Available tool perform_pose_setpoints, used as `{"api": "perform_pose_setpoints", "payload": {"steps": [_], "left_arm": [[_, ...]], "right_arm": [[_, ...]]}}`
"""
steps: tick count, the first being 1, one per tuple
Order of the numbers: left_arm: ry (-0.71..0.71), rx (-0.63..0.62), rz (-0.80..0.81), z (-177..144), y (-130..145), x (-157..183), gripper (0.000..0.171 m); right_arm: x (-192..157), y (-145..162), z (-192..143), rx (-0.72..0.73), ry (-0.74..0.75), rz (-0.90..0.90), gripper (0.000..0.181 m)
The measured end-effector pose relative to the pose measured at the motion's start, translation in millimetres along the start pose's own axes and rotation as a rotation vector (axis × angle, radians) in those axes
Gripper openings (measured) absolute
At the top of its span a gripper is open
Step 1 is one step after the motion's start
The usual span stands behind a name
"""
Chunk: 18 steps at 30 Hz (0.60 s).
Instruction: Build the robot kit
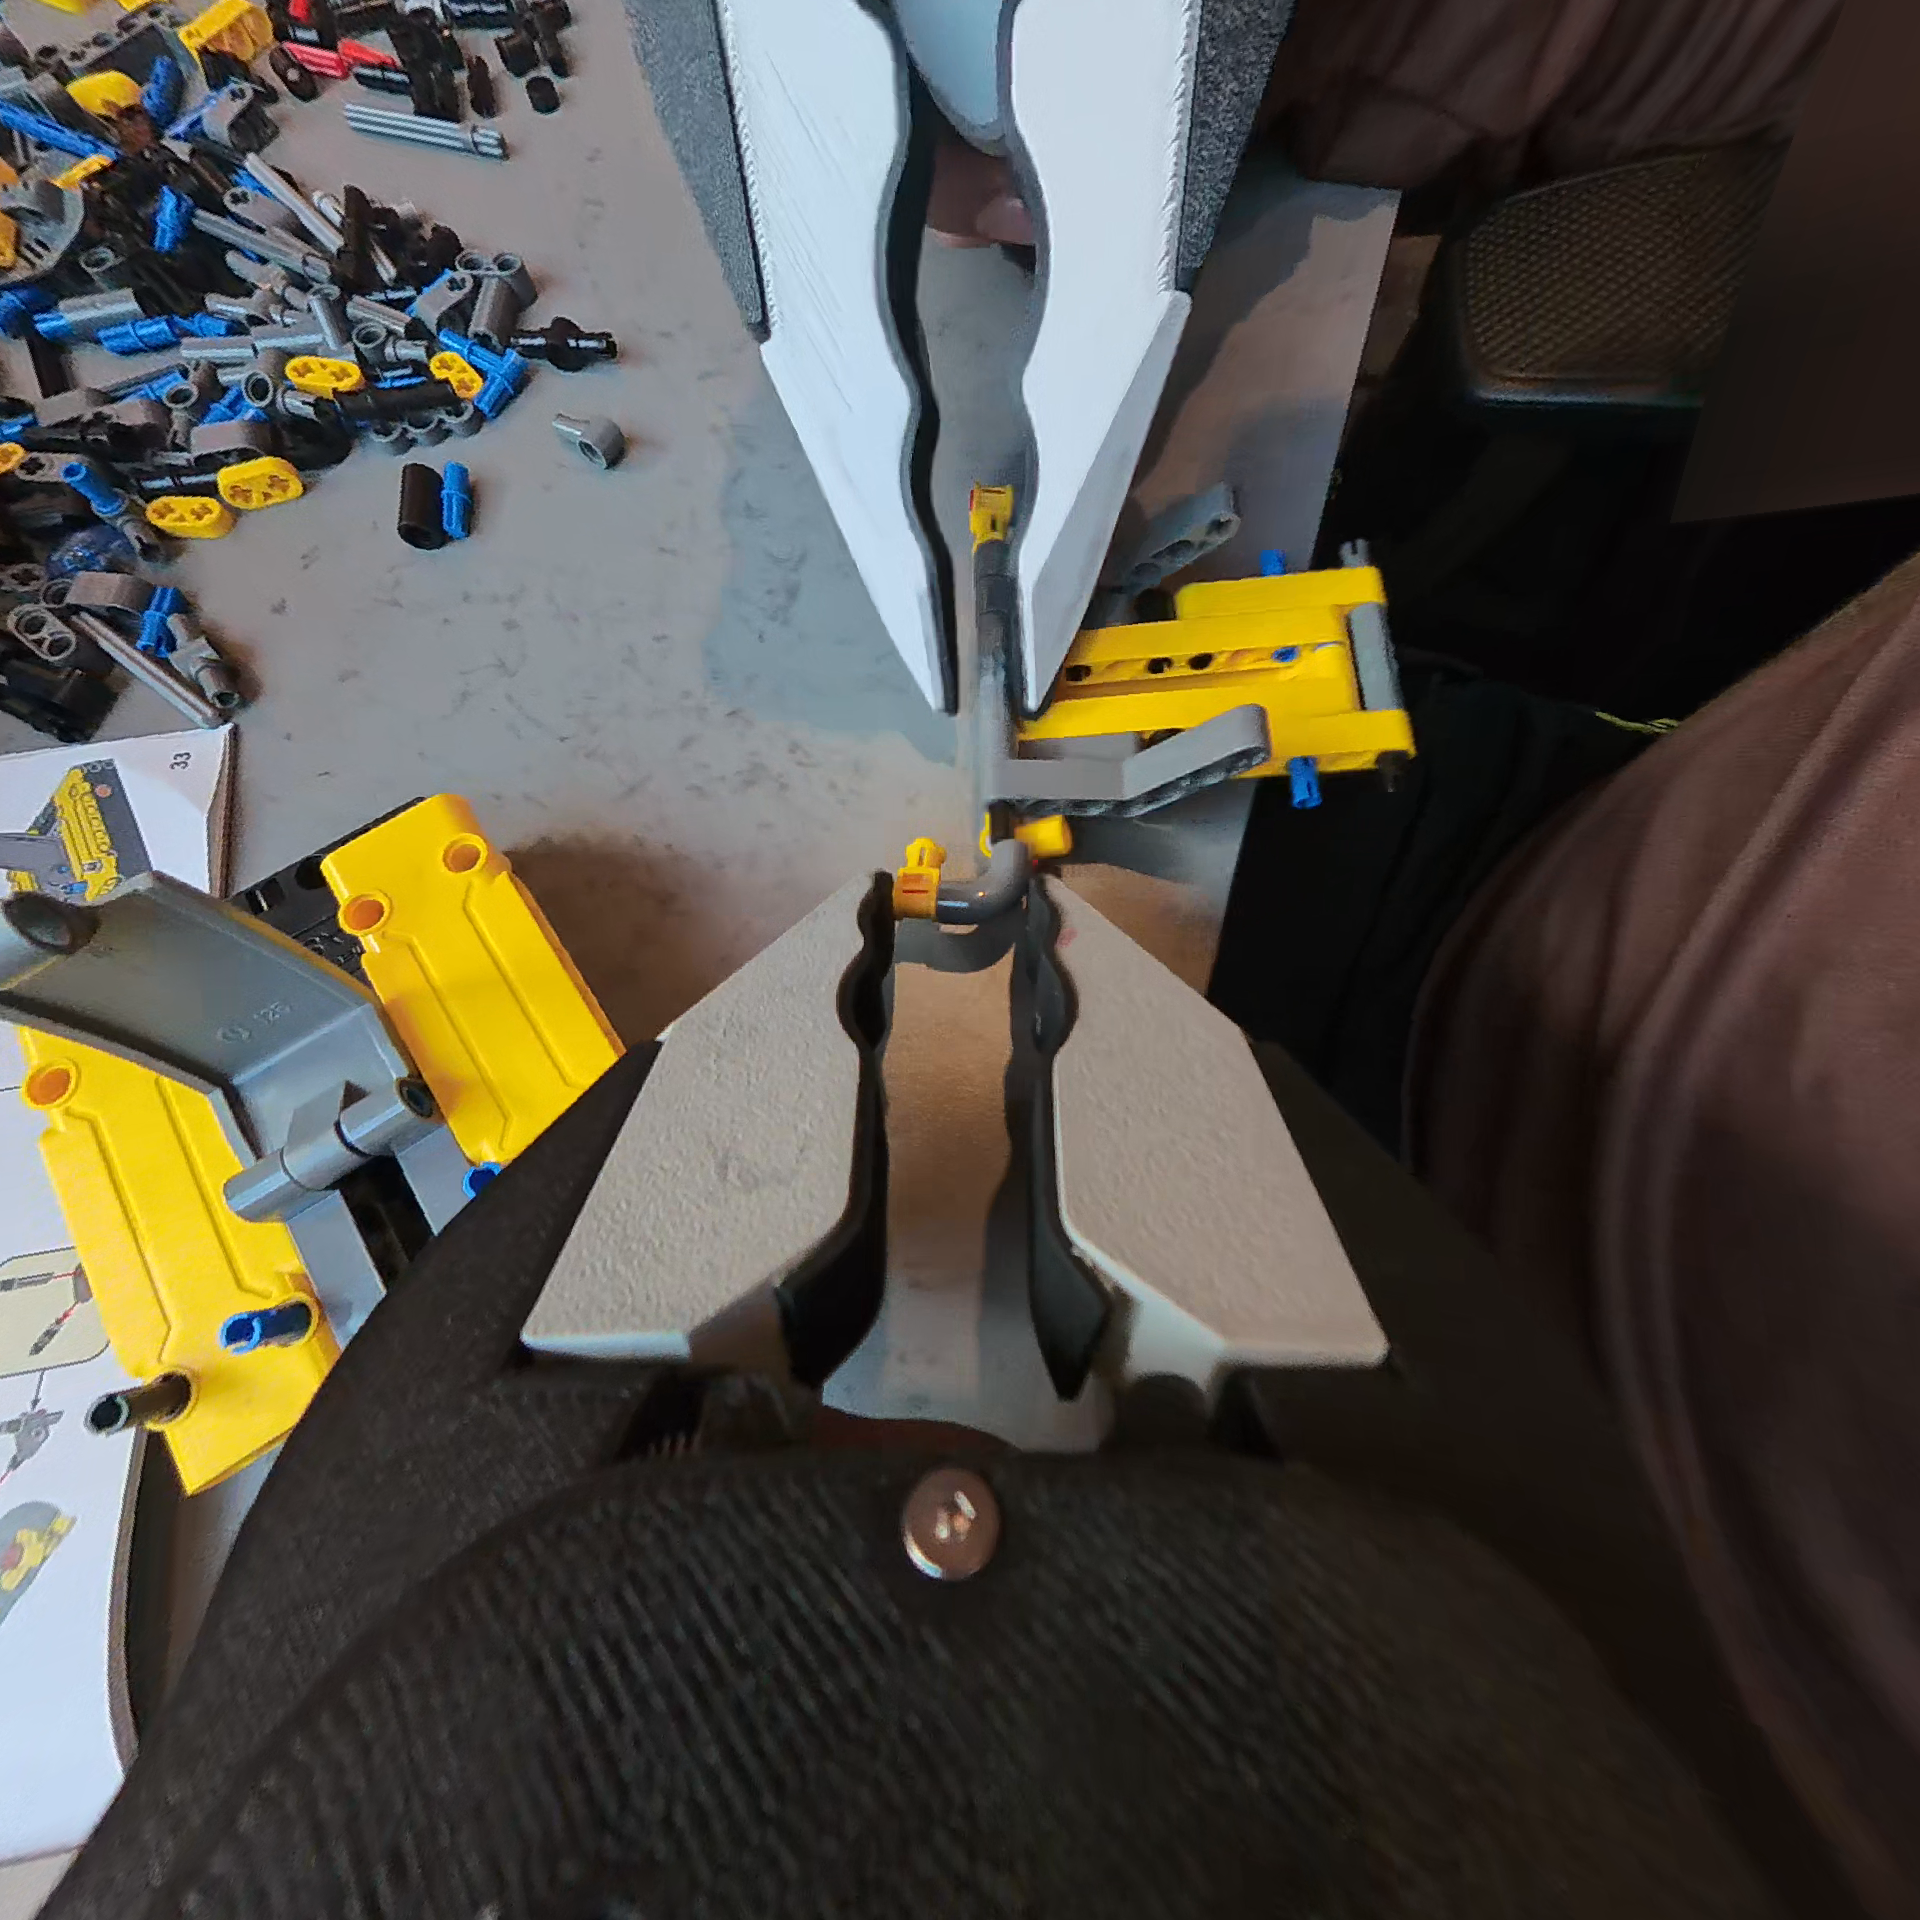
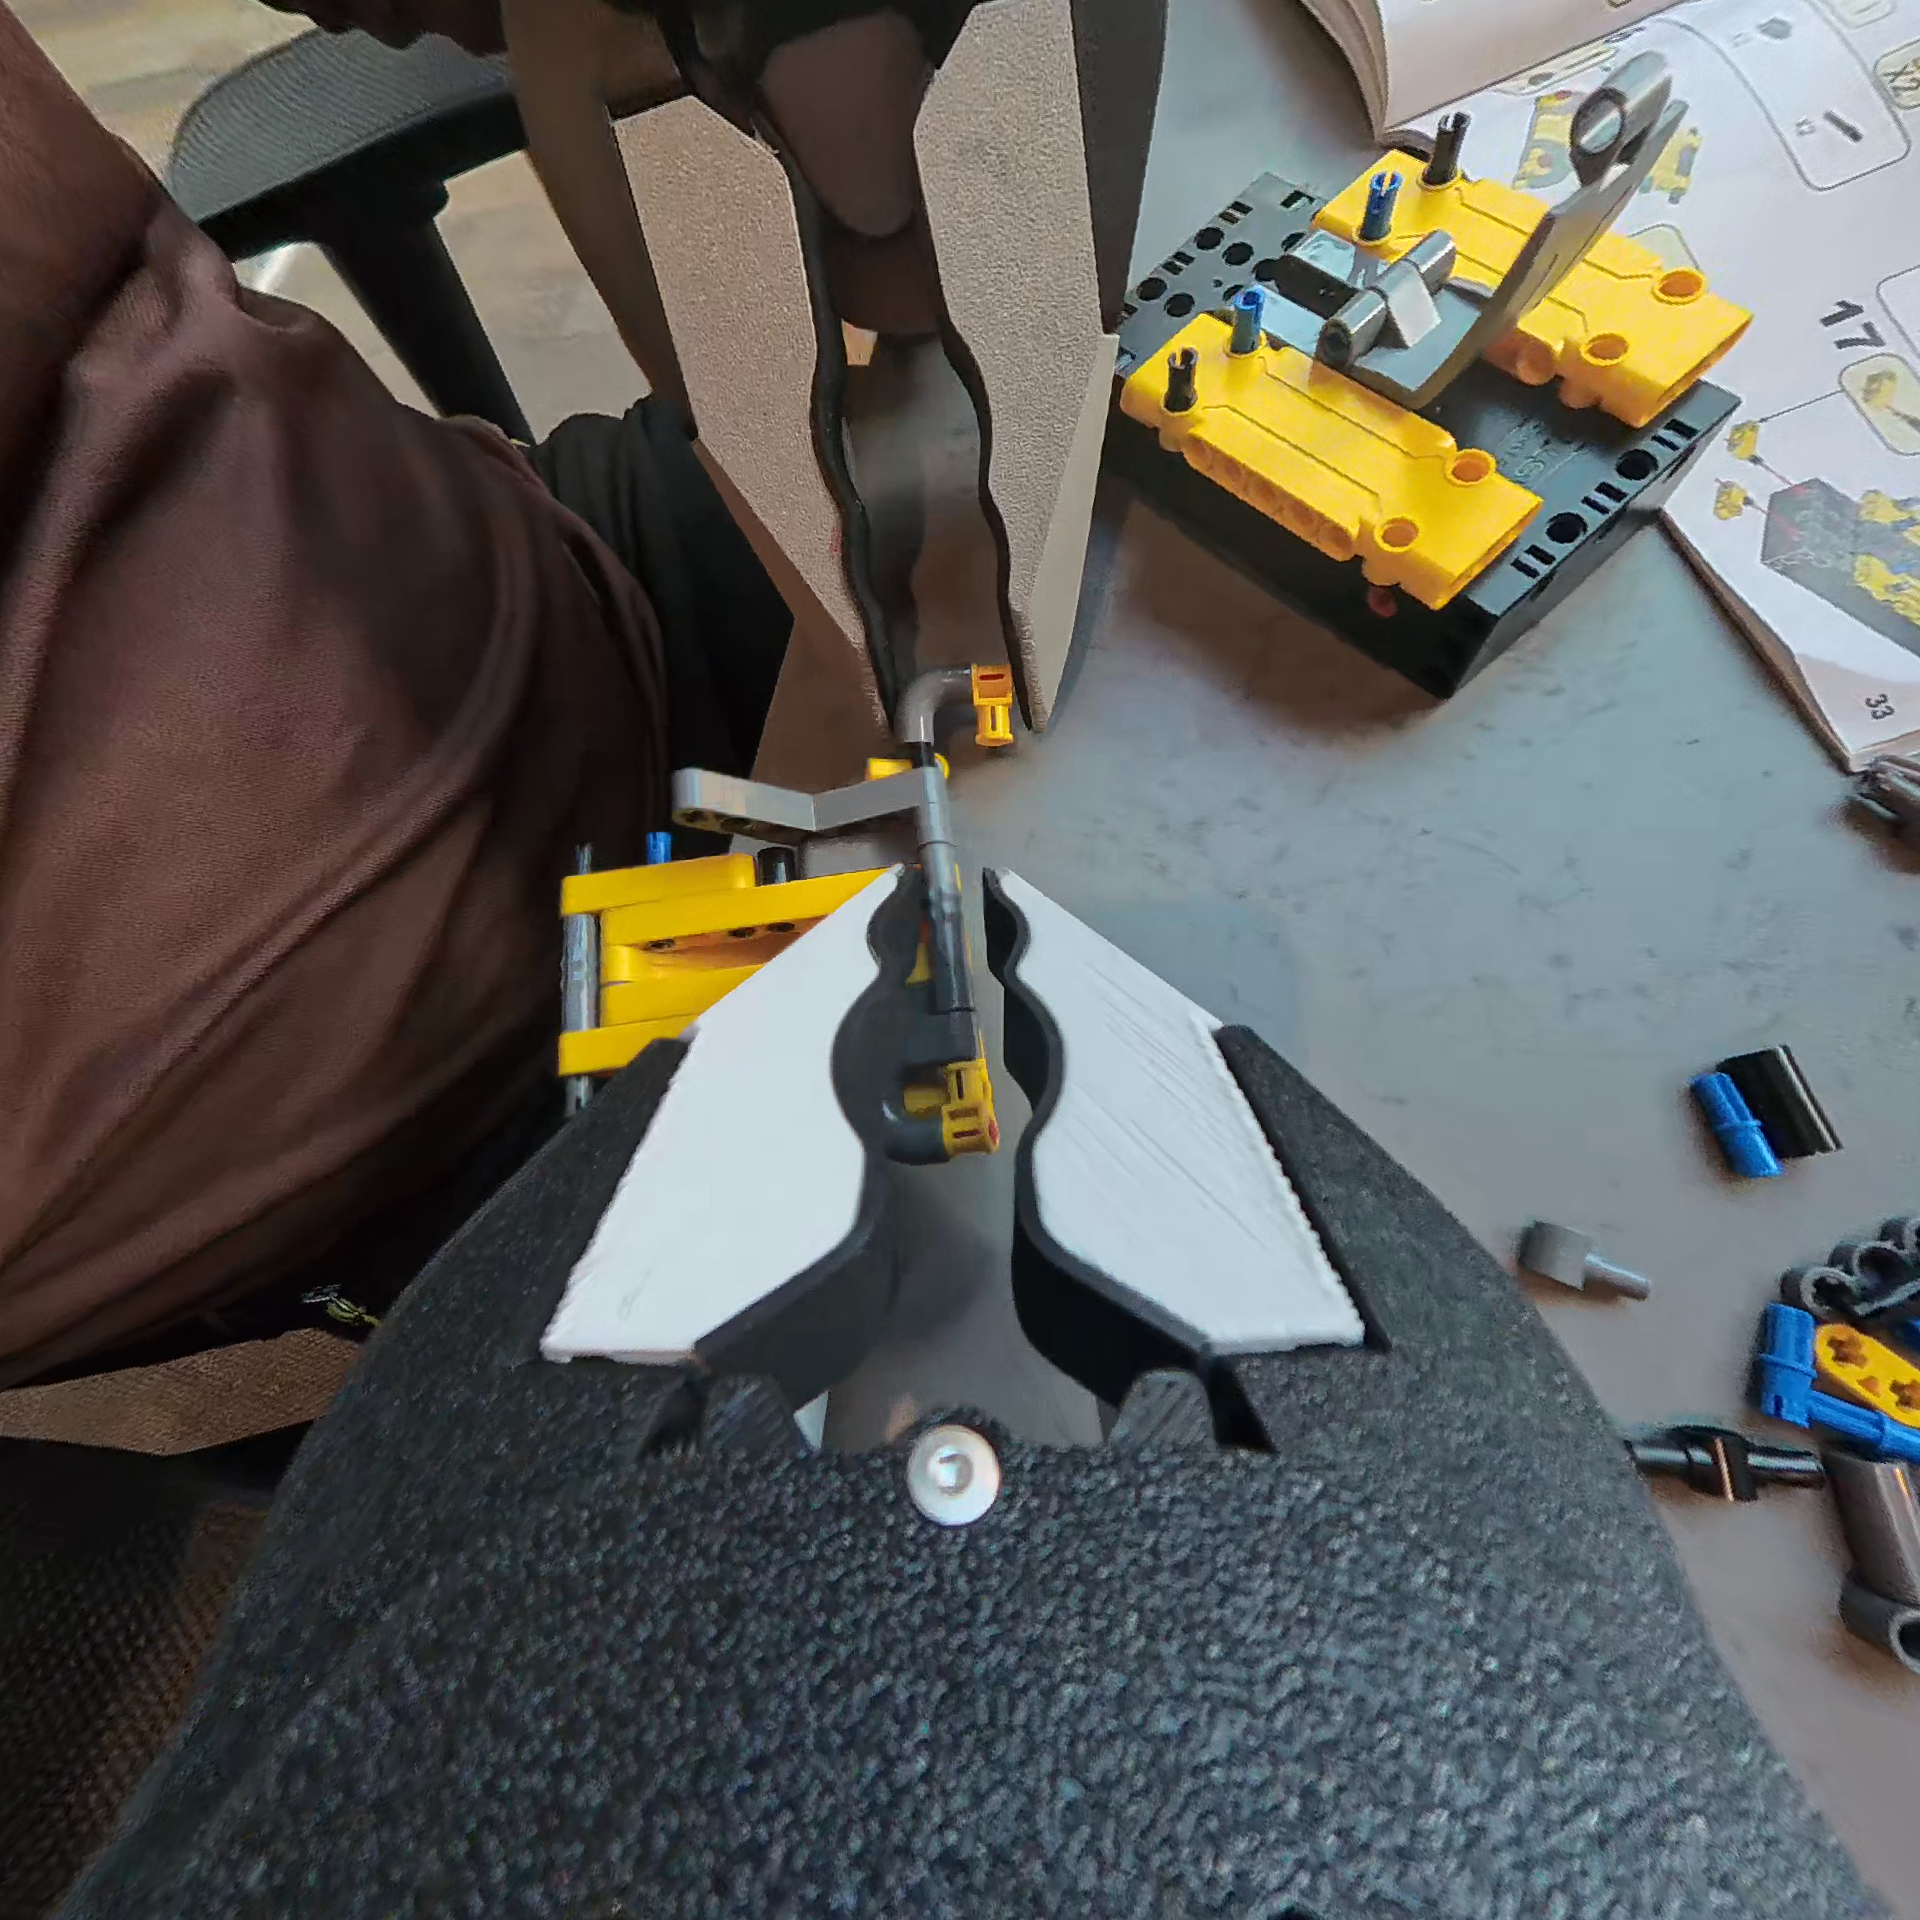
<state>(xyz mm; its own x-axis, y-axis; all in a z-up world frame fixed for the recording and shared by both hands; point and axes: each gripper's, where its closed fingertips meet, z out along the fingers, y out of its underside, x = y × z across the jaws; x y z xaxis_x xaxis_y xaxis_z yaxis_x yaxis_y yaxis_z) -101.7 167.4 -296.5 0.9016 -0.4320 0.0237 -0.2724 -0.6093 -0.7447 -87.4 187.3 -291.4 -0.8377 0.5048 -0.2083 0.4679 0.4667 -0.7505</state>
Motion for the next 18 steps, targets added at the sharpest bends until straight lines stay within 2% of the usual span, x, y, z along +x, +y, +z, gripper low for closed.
{"api": "perform_pose_setpoints", "payload": {"steps": [5, 14, 18], "left_arm": [[0.002, 0.017, 0.022, -2, -1, 6, 0.023], [-0.010, 0.055, -0.045, -9, 3, 23, 0.023], [-0.065, 0.151, -0.054, -17, 1, 31, 0.023]], "right_arm": [[-5, -1, 2, -0.001, -0.037, 0.028, 0.007], [-14, -3, 8, -0.005, -0.031, -0.040, 0.006], [-19, -9, 13, 0.001, -0.023, -0.102, 0.006]]}}
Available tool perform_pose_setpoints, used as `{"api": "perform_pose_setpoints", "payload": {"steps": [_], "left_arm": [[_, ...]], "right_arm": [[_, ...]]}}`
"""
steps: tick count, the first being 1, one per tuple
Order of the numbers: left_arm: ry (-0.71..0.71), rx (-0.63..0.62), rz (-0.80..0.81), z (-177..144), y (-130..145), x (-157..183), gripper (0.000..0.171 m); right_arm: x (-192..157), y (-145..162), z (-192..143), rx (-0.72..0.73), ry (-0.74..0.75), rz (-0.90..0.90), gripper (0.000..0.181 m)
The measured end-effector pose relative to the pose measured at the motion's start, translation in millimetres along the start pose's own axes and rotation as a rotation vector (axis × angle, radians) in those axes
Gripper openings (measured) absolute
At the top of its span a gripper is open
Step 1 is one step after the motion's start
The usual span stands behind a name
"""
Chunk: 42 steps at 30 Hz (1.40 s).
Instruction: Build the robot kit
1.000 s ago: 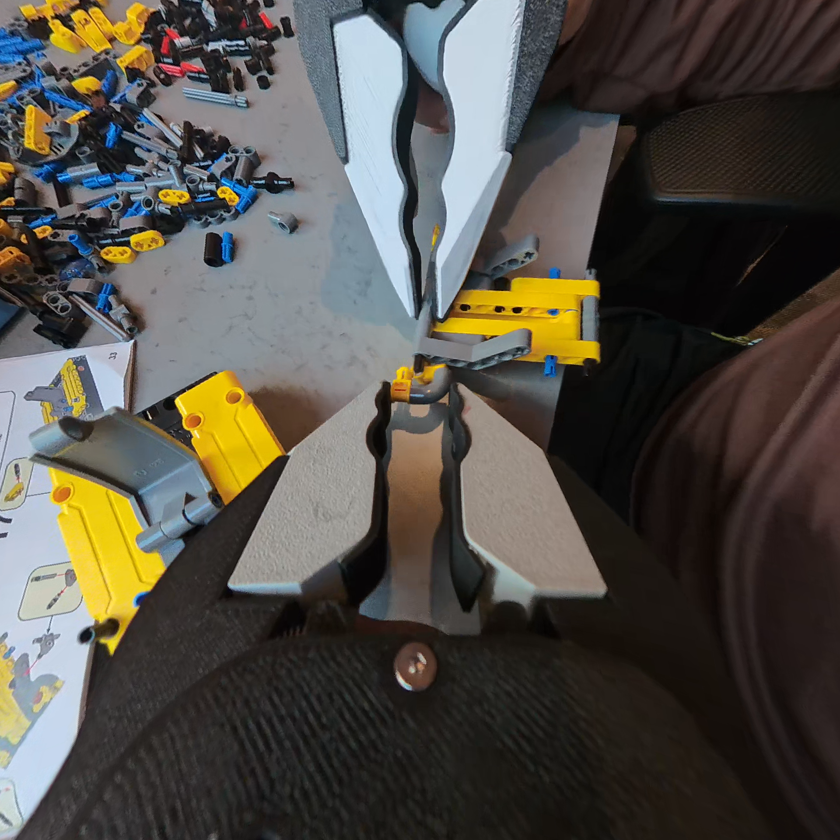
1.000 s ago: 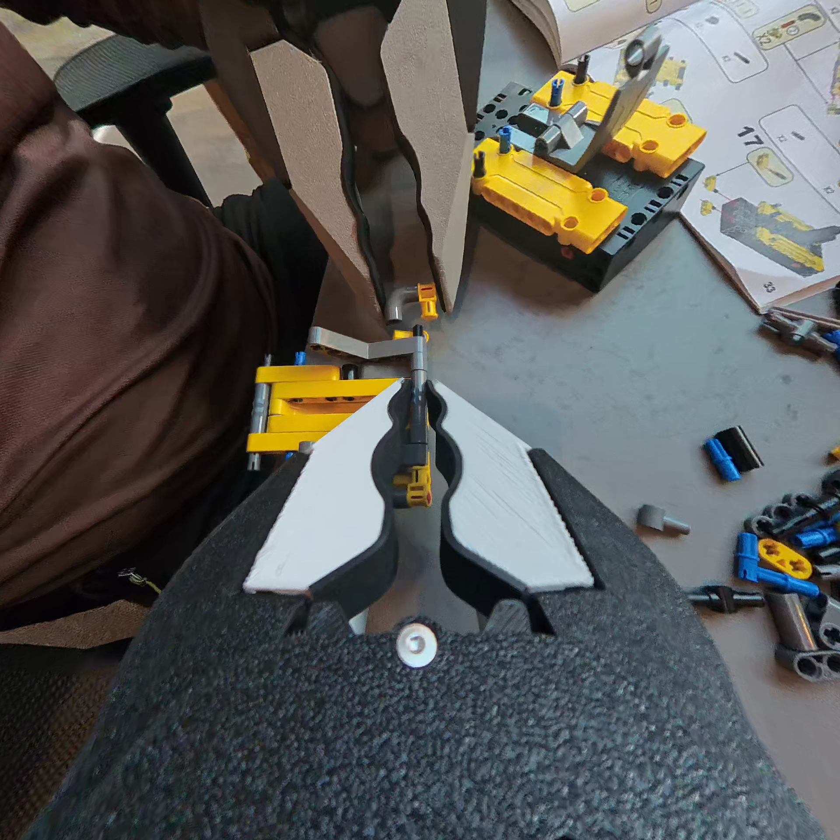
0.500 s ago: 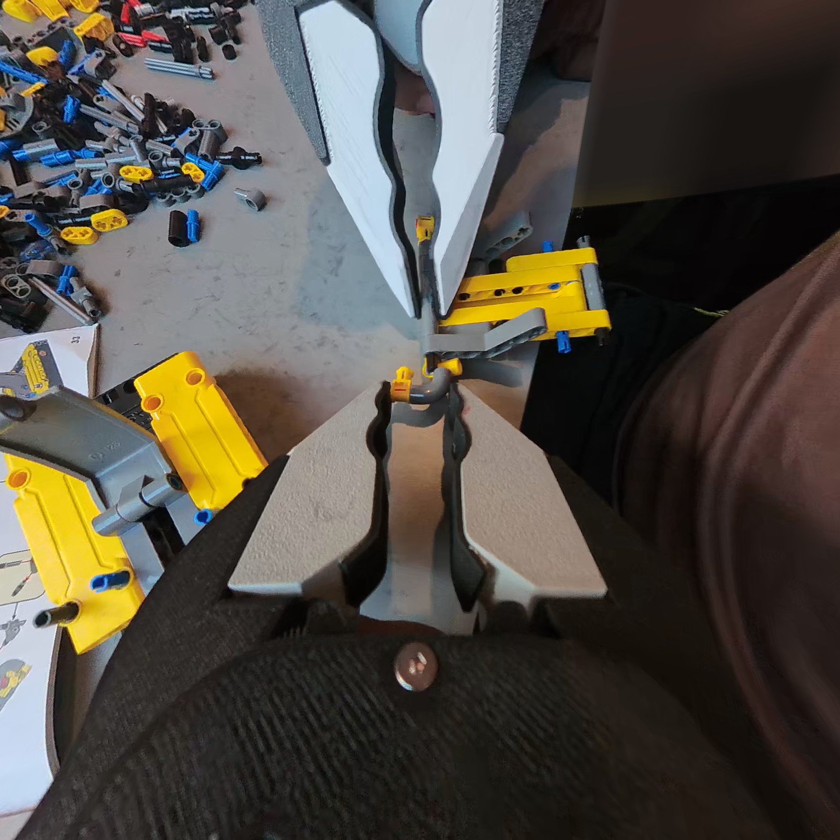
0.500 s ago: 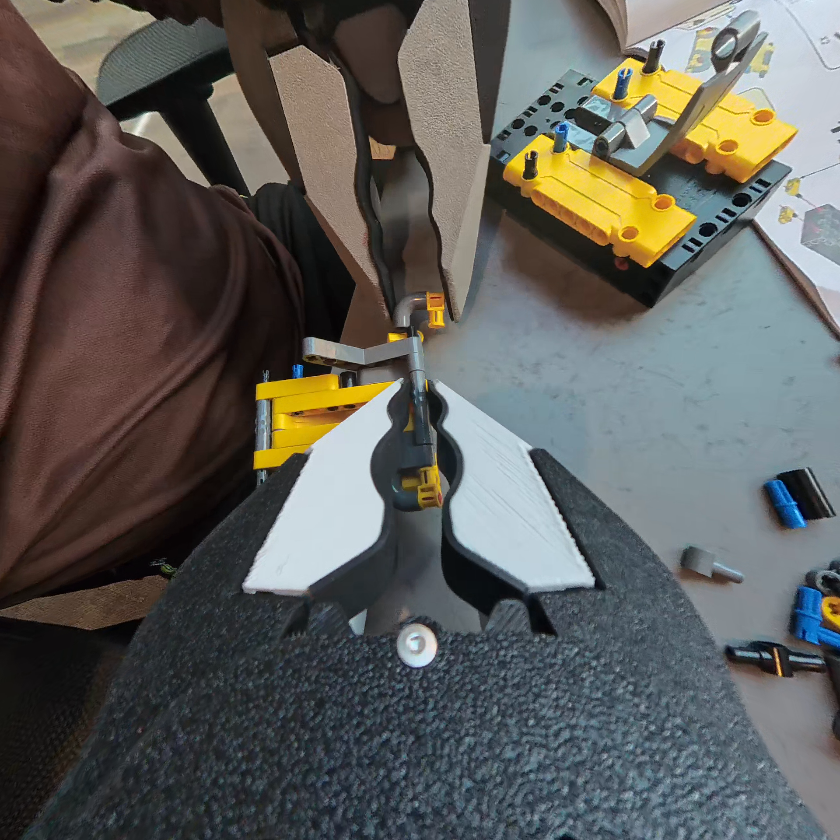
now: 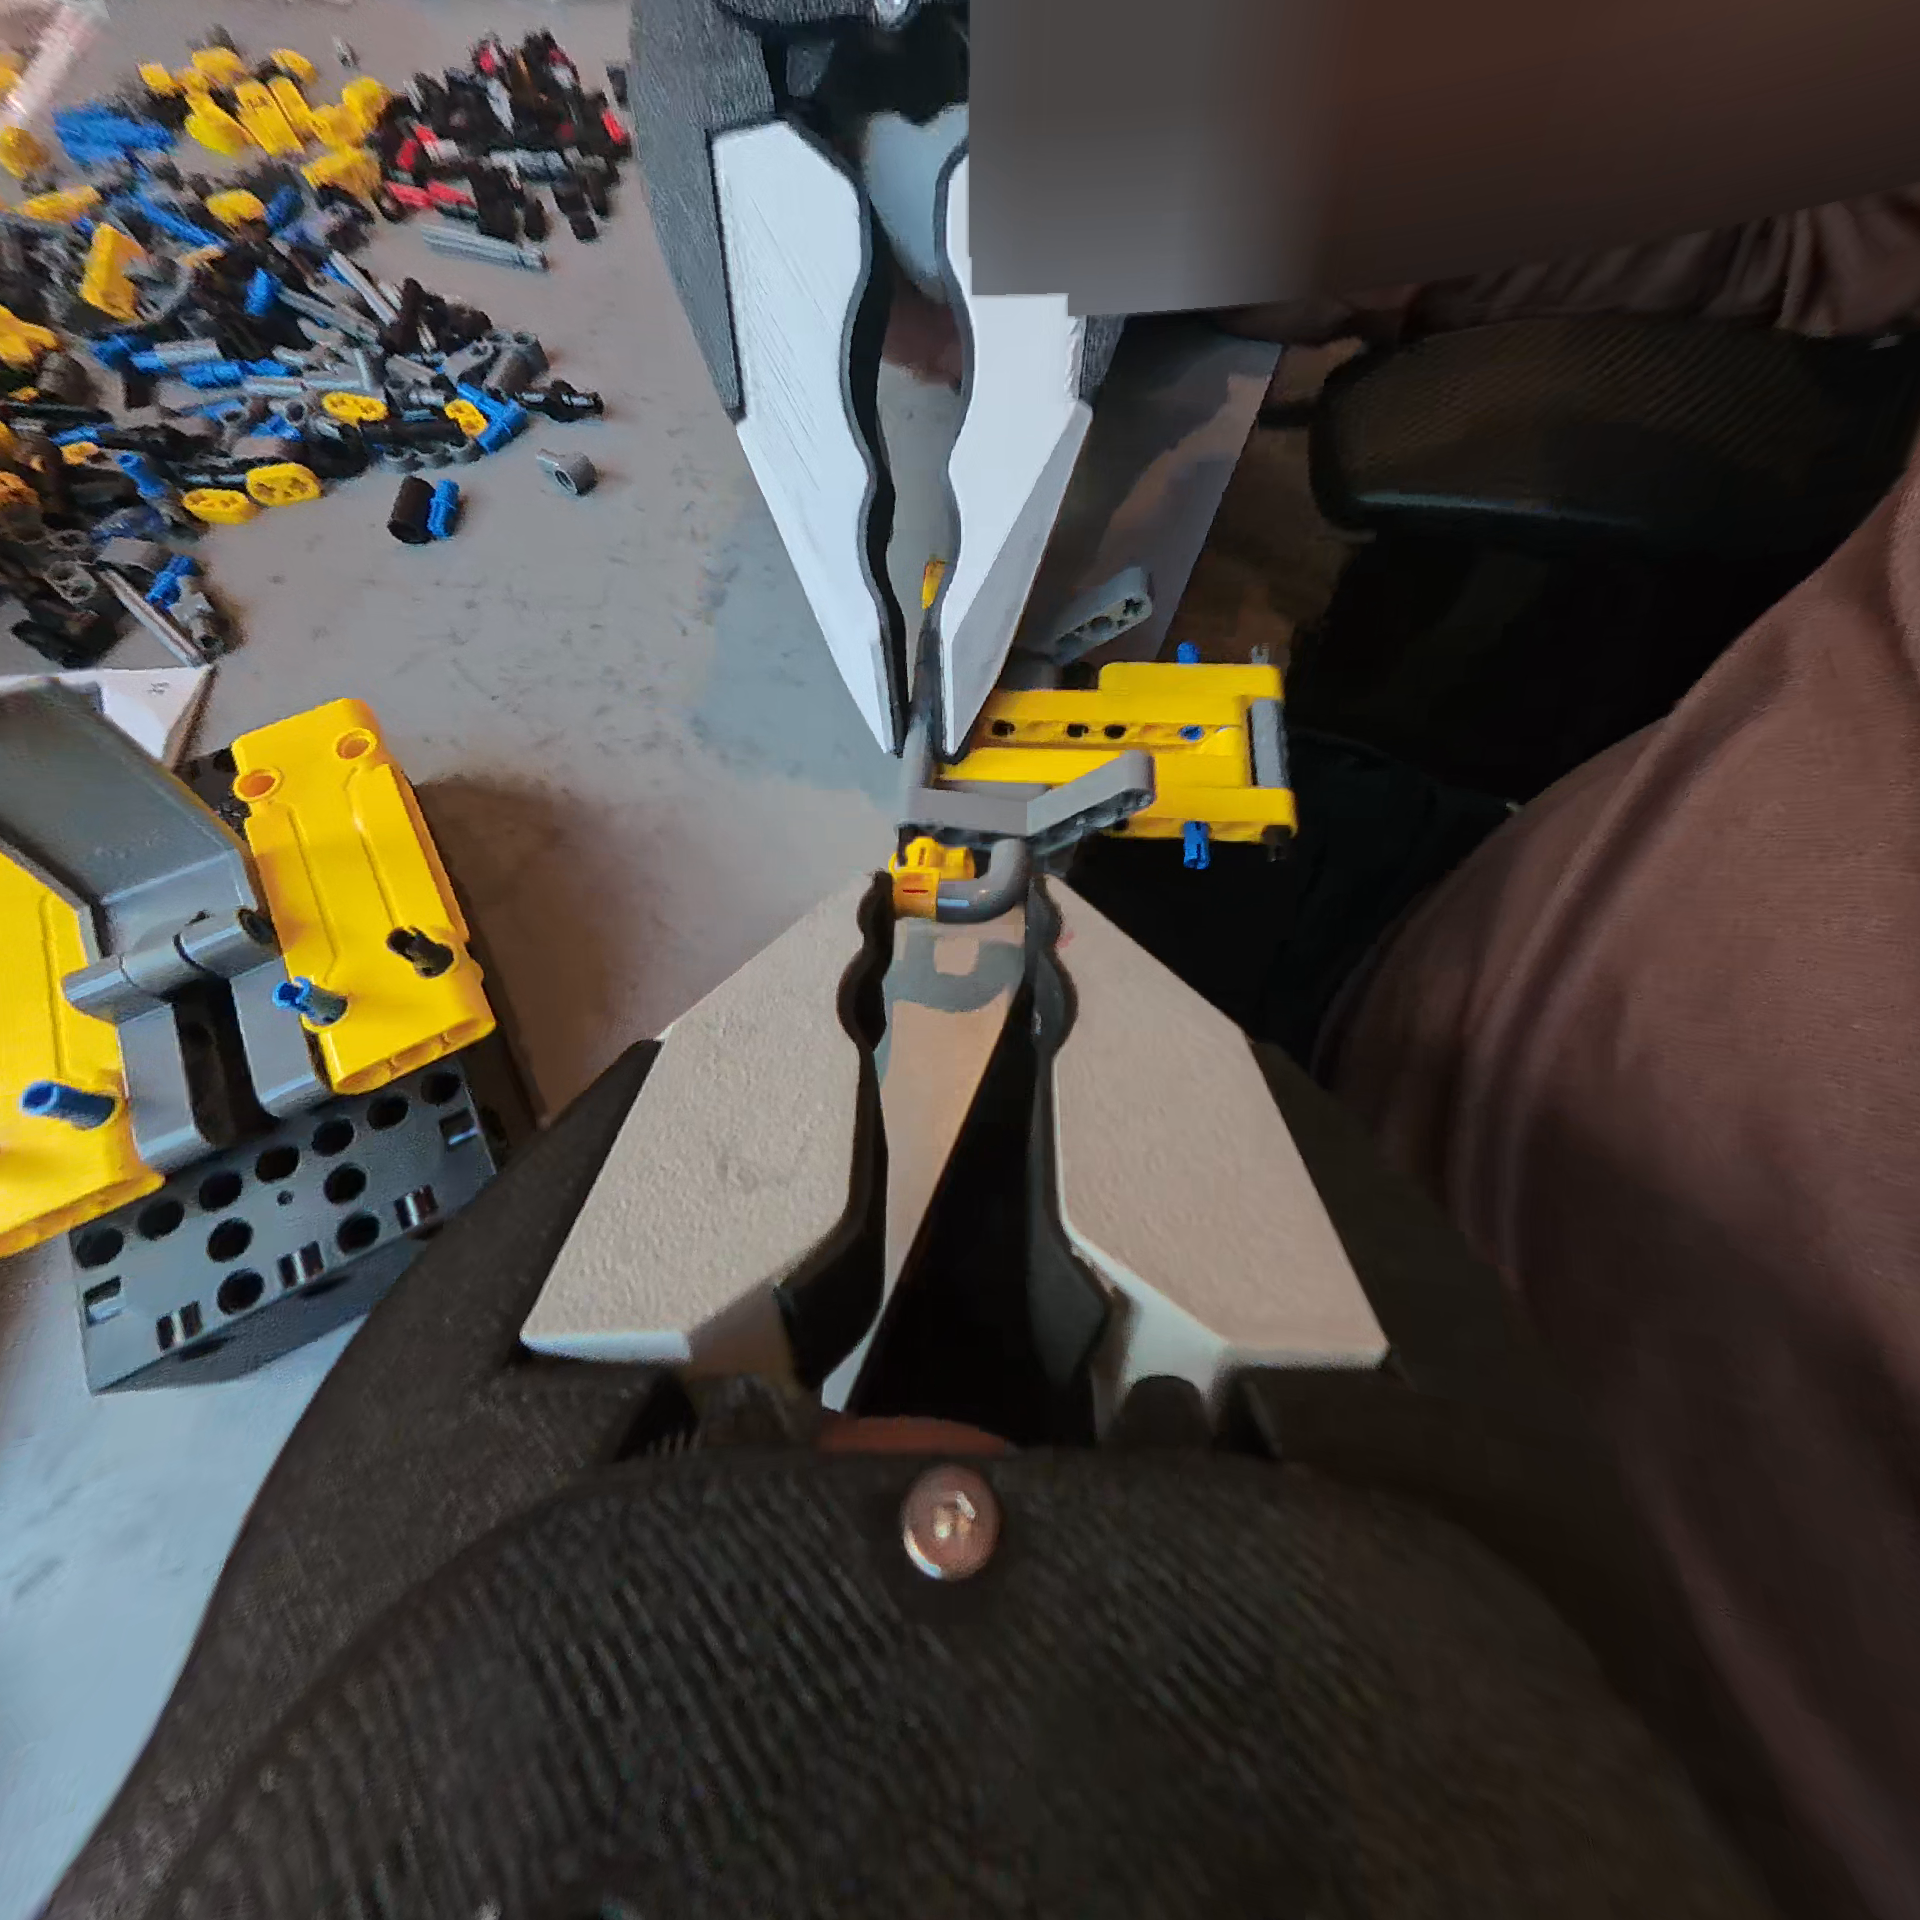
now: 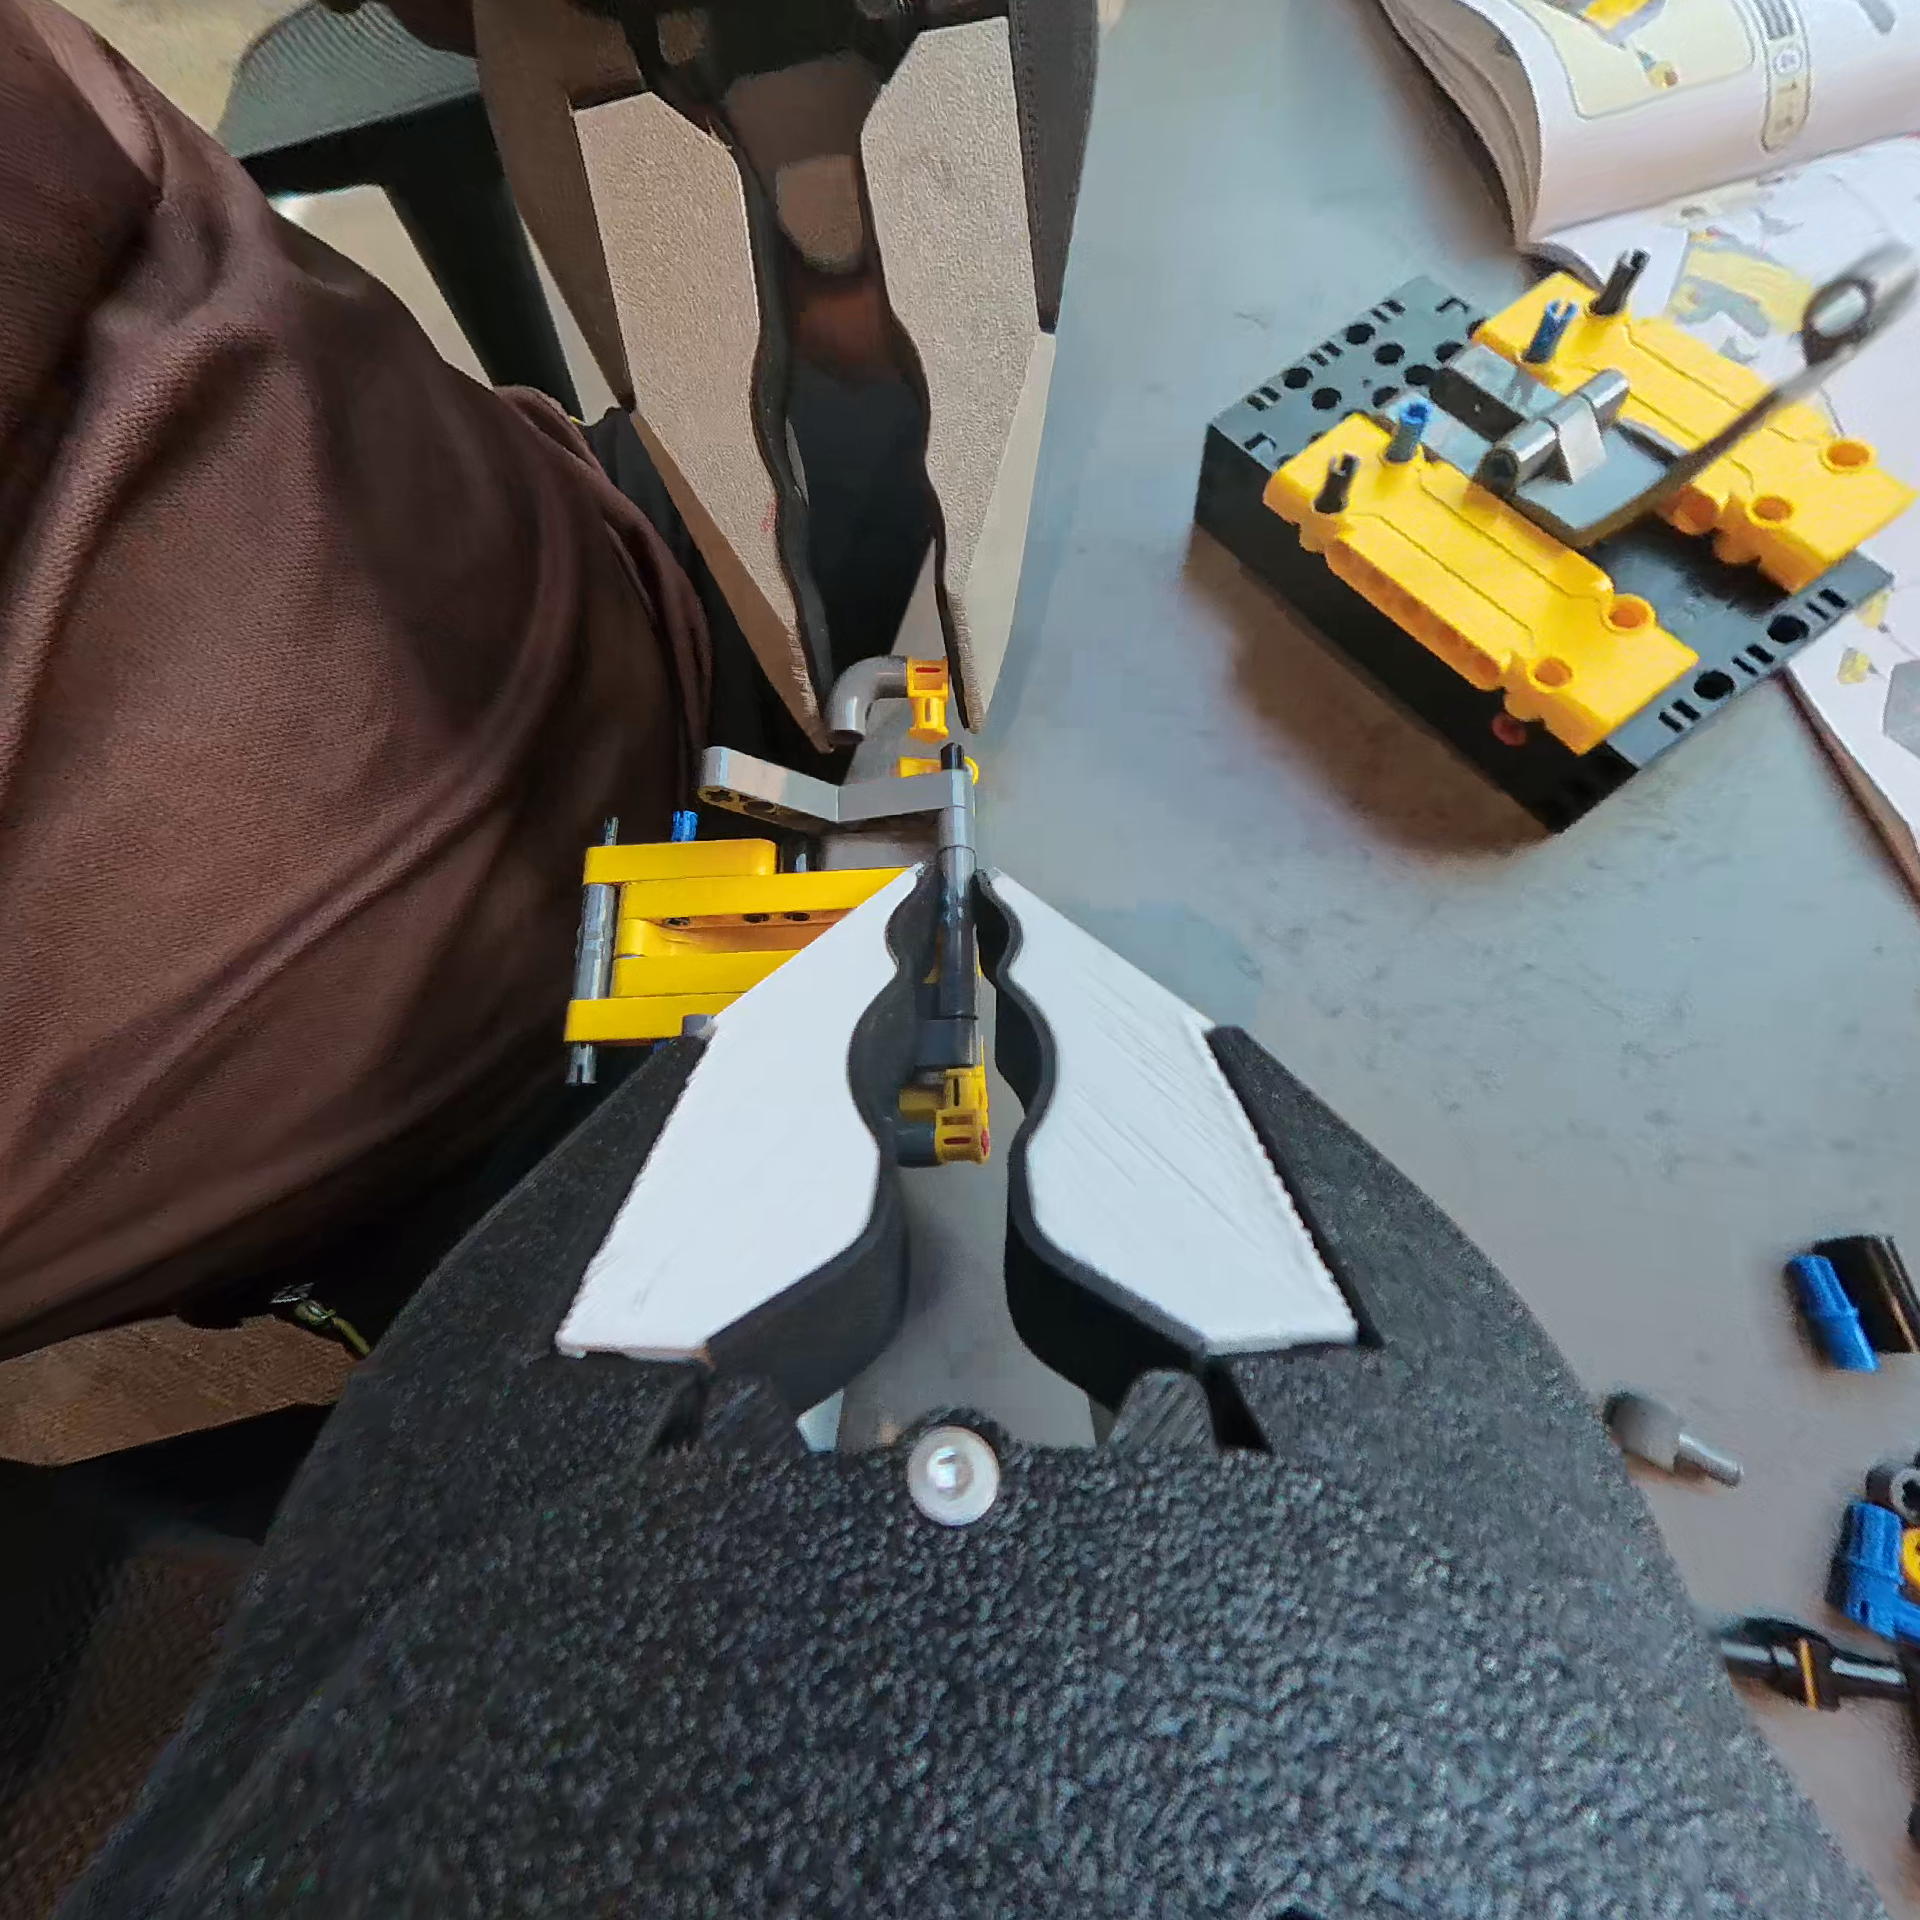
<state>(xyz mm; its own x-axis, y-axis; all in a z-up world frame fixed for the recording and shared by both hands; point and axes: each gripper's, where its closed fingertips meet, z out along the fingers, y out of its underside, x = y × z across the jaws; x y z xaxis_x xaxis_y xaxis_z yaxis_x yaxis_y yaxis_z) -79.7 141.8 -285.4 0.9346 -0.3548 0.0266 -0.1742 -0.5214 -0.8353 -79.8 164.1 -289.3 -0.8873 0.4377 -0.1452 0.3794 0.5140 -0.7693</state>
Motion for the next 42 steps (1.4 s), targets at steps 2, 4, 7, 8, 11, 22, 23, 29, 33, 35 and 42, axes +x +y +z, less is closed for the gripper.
{"api": "perform_pose_setpoints", "payload": {"steps": [2, 4, 7, 8, 11, 22, 23, 29, 33, 35, 42], "left_arm": [[-0.026, 0.077, -0.024, -3, -2, 1, 0.023], [-0.067, 0.123, -0.040, -6, 2, 1, 0.023], [-0.108, 0.225, -0.059, -15, 1, 6, 0.023], [-0.145, 0.217, -0.064, -17, 5, 3, 0.023], [-0.217, 0.238, -0.086, -27, 15, 1, 0.023], [-0.309, 0.249, -0.119, -49, 39, 4, 0.023], [-0.306, 0.255, -0.123, -50, 40, 6, 0.023], [-0.320, 0.272, -0.149, -49, 48, 7, 0.023], [-0.316, 0.266, -0.132, -49, 48, 7, 0.023], [-0.311, 0.257, -0.134, -49, 48, 7, 0.023], [-0.308, 0.217, -0.105, -51, 48, 5, 0.023]], "right_arm": [[-1, -4, 3, -0.010, -0.009, -0.023, 0.006], [-1, -9, 5, -0.008, -0.017, -0.061, 0.006], [-2, -12, 11, -0.027, -0.052, -0.108, 0.006], [-3, -13, 14, -0.033, -0.073, -0.120, 0.006], [-7, -20, 23, -0.035, -0.119, -0.154, 0.006], [-9, -38, 49, -0.039, -0.185, -0.232, 0.006], [-9, -39, 51, -0.044, -0.189, -0.235, 0.006], [-12, -41, 58, -0.053, -0.194, -0.262, 0.006], [-12, -42, 58, -0.056, -0.192, -0.258, 0.006], [-12, -42, 58, -0.056, -0.187, -0.259, 0.006], [-11, -42, 59, -0.064, -0.179, -0.247, 0.006]]}}
